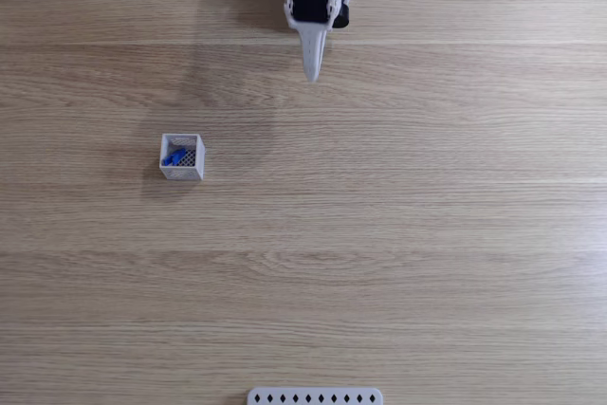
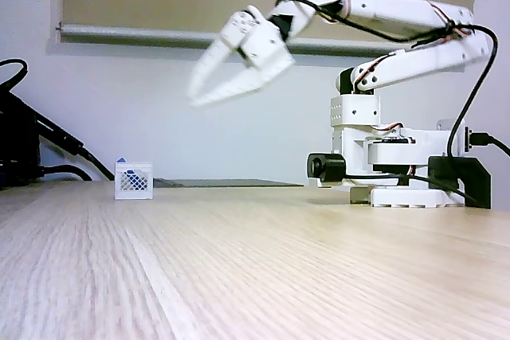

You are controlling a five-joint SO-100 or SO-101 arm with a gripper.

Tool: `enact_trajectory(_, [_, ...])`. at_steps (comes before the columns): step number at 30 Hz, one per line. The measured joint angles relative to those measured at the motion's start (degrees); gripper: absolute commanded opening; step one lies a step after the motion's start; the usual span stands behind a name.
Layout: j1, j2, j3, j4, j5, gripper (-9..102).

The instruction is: Grasp a peg and put it in the crate.

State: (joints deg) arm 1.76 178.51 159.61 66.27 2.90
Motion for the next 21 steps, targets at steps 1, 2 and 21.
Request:
enact_trajectory(1, [0.0,2.9,1.58,2.29,0.62,-1])
enact_trajectory(2, [0.0,5.71,3.43,4.22,1.14,-1])
enact_trajectory(21, [-2.99,12.04,11.07,6.86,2.29,0])
